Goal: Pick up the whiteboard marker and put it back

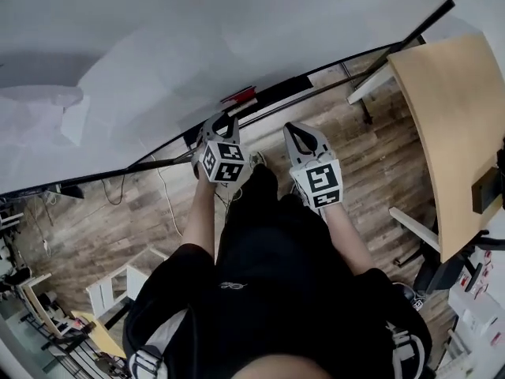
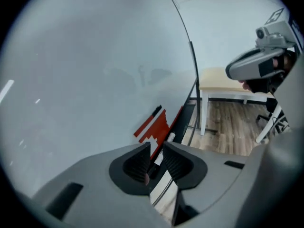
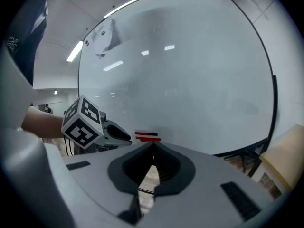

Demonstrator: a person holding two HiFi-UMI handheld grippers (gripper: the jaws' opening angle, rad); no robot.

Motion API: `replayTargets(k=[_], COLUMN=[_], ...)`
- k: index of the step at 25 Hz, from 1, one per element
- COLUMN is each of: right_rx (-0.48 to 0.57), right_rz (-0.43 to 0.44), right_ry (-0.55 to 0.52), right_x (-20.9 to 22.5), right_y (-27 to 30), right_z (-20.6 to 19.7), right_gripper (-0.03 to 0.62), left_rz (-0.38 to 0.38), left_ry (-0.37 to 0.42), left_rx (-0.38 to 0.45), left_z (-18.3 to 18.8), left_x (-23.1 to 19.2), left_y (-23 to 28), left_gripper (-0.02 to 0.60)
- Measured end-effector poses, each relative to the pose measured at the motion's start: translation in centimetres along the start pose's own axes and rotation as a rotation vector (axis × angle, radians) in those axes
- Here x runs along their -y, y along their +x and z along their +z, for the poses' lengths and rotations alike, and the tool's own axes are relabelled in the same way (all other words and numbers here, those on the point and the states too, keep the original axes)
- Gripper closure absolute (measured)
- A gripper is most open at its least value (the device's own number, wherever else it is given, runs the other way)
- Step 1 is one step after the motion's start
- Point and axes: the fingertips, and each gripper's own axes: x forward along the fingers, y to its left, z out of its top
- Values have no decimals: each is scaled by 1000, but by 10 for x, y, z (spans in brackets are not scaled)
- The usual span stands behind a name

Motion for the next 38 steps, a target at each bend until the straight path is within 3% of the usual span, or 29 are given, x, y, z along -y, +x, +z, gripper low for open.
replayTargets(k=[5,10,12,16,22,31,38], right_rx=[32,71,87,113,136,123,103], right_rz=[98,170,186,216,235,189,108], right_ry=[-55,-112,-128,-115,-92,-100,-156], right_x=[-33,-60,-68,-80,-101,-138,-176], right_y=[-4,-14,-19,-27,-38,-38,-45], right_z=[13,24,26,27,25,20,46], right_gripper=[592,592,592,592,592,592,592], left_rz=[90,141,173,245,254,226,180], left_ry=[-154,-446,-512,-534,-544,-530,-563], left_rx=[105,271,315,351,337,387,409], left_z=[1,5,2,-7,-30,-46,-71], left_x=[-2,-1,1,9,25,17,-10], left_y=[-50,-104,-125,-159,-183,-218,-254], left_gripper=[541,575,575,575,575,575,575])
